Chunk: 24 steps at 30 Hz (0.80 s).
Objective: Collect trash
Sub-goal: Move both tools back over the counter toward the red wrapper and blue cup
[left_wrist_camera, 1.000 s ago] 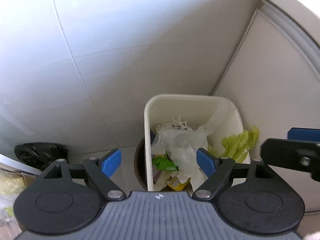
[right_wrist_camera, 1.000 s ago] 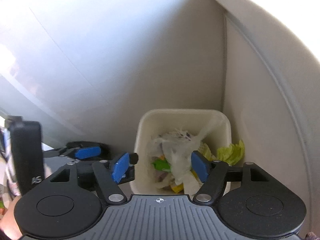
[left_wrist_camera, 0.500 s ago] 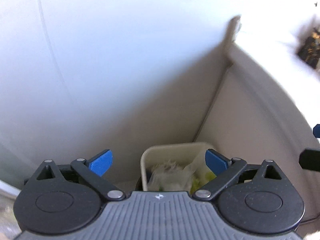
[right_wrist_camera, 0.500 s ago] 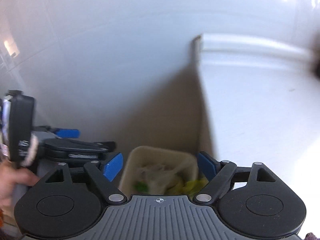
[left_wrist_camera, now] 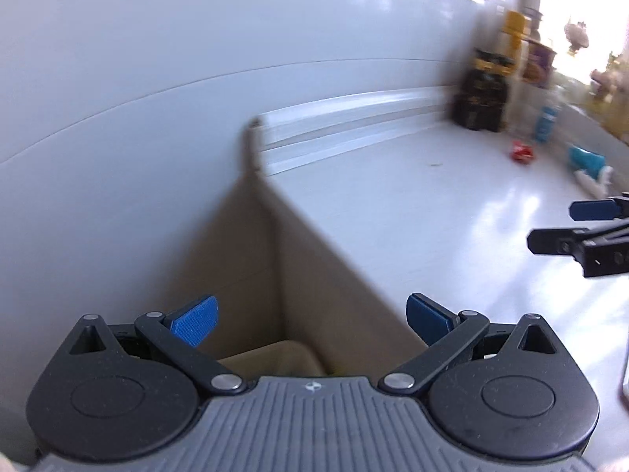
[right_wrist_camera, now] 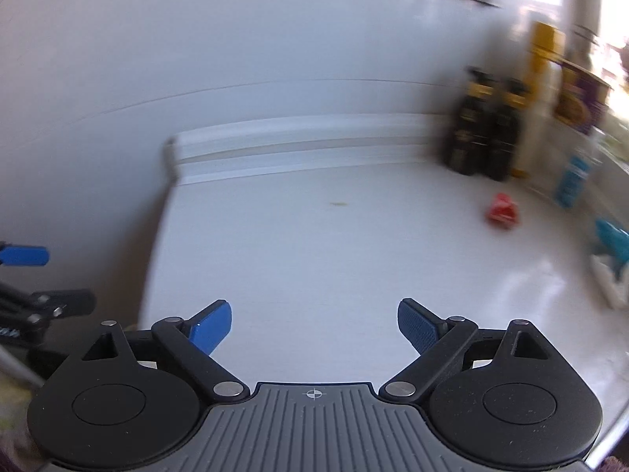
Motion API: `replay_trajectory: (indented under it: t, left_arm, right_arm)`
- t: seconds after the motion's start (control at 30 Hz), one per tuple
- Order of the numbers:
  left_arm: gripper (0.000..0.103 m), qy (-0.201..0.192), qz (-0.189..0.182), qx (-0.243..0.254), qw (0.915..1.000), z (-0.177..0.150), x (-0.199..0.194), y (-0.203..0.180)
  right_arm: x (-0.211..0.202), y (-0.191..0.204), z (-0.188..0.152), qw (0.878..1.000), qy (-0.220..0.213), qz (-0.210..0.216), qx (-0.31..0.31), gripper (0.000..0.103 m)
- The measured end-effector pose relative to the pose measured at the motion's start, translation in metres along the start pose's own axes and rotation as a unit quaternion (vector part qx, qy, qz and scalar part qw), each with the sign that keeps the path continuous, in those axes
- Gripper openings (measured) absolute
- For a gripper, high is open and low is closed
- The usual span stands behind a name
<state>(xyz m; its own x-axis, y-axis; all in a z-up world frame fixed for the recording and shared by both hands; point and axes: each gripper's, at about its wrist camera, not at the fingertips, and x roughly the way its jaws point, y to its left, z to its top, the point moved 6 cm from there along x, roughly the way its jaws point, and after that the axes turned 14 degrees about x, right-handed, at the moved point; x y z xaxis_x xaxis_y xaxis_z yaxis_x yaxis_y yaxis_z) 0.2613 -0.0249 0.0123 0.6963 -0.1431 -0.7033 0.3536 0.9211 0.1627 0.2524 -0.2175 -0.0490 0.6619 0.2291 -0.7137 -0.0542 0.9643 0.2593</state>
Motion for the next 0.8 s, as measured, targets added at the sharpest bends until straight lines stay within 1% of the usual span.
replay_trajectory:
  t: [0.1, 0.2, 0.3, 0.57, 0.67, 0.8]
  left_arm:
    - [0.102, -0.001, -0.021, 0.010, 0.9997, 0.015, 0.012, -0.023]
    - [0.102, -0.001, -0.030, 0.030, 0.9991, 0.029, 0.027, -0.048]
    - [0.102, 0.002, -0.039, 0.045, 0.9982, 0.044, 0.035, -0.070]
    - [0.102, -0.001, -0.068, 0.061, 0.9958, 0.078, 0.065, -0.113]
    - [0.102, -0.002, -0.076, 0.058, 0.9954, 0.090, 0.077, -0.125]
    - [0.102, 0.001, -0.091, 0.041, 0.9950, 0.110, 0.097, -0.140]
  right_arm:
    - [0.004, -0.031, 0.009, 0.999, -0.007, -0.018, 0.027, 0.094]
    - [-0.003, -0.069, 0.016, 0.998, -0.011, -0.030, 0.049, 0.094]
    - [-0.004, -0.099, 0.020, 0.997, -0.015, -0.044, 0.068, 0.094]
    - [-0.010, -0.176, 0.036, 0.989, -0.034, -0.071, 0.124, 0.094]
    - [-0.011, -0.206, 0.046, 0.985, -0.044, -0.079, 0.146, 0.094]
    - [-0.014, -0.242, 0.061, 0.978, -0.058, -0.088, 0.181, 0.094]
